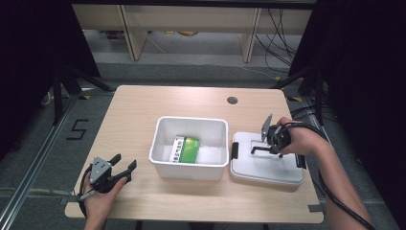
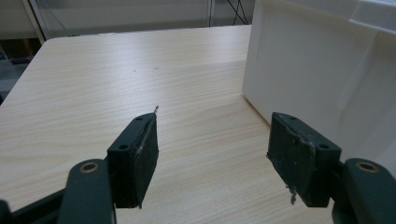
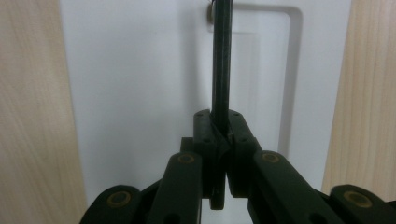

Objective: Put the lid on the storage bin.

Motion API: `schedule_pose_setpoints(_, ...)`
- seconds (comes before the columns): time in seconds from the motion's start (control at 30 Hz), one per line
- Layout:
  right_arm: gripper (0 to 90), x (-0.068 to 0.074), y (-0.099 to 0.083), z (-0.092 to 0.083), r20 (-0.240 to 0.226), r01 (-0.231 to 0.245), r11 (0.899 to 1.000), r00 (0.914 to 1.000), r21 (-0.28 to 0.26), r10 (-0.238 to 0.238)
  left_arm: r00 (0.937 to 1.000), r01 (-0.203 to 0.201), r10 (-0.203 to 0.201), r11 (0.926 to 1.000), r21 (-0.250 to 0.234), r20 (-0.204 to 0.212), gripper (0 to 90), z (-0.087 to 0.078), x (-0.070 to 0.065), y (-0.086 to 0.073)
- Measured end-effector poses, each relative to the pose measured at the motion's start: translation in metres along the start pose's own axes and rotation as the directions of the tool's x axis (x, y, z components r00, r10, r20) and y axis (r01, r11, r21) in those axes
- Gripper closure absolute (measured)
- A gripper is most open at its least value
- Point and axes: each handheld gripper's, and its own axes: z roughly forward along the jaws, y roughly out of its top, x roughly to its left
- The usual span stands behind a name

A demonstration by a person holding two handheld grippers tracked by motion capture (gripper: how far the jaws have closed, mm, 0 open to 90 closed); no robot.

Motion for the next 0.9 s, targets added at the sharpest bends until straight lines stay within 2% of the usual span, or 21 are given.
schedule_pose_setpoints(0.07,85.2,0.001,-0.001,-0.008,-0.009,-0.014,1.000,0.9999,-0.001,0.014,1.0000,-0.001,0.001,1.0000,-0.003,0.002,32.9,0.000,0.000,0.000)
schedule_pose_setpoints(0.2,85.2,0.001,-0.002,-0.015,-0.013,-0.013,1.000,0.9998,0.001,0.013,1.0000,-0.001,0.001,1.0000,0.002,-0.002,32.9,0.000,-0.001,0.000)
schedule_pose_setpoints(0.3,85.2,0.002,-0.004,-0.021,-0.024,-0.047,0.999,0.9986,0.007,0.047,1.0000,0.000,0.000,1.0000,0.000,-0.001,32.9,0.001,-0.001,0.000)
schedule_pose_setpoints(0.4,85.1,0.002,-0.007,-0.029,-0.023,-0.046,0.999,0.9987,-0.012,0.045,1.0000,0.000,0.000,1.0000,-0.002,-0.003,32.9,0.001,-0.001,0.000)
schedule_pose_setpoints(0.5,85.2,0.003,-0.008,-0.038,-0.029,-0.081,0.997,0.9963,-0.017,0.081,1.0000,0.001,-0.001,1.0000,-0.006,0.001,33.0,0.002,-0.001,0.000)
schedule_pose_setpoints(0.53,85.2,0.002,-0.007,-0.043,-0.028,-0.065,0.998,0.9975,-0.019,0.065,1.0000,0.000,0.000,1.0000,-0.001,-0.001,33.0,0.002,-0.001,0.000)
schedule_pose_setpoints(0.8,85.2,0.004,-0.003,-0.067,-0.001,-0.049,0.998,0.9988,-0.038,0.049,1.0000,0.000,0.000,1.0000,-0.010,0.002,33.0,0.002,-0.001,0.000)
schedule_pose_setpoints(0.83,85.2,0.003,-0.003,-0.070,0.008,-0.028,0.998,0.9996,-0.049,0.028,1.0000,0.000,0.000,1.0000,-0.009,0.000,33.0,0.002,-0.001,0.000)
schedule_pose_setpoints(0.87,85.2,0.005,-0.003,-0.075,0.016,-0.044,0.998,0.9989,-0.053,0.045,1.0000,0.000,0.000,1.0000,-0.008,0.000,33.0,0.002,-0.001,0.000)
schedule_pose_setpoints(0.9,85.2,0.003,-0.002,-0.076,0.020,-0.022,0.998,0.9995,-0.057,0.023,1.0000,0.001,-0.001,1.0000,-0.009,-0.001,33.1,0.002,-0.001,0.000)
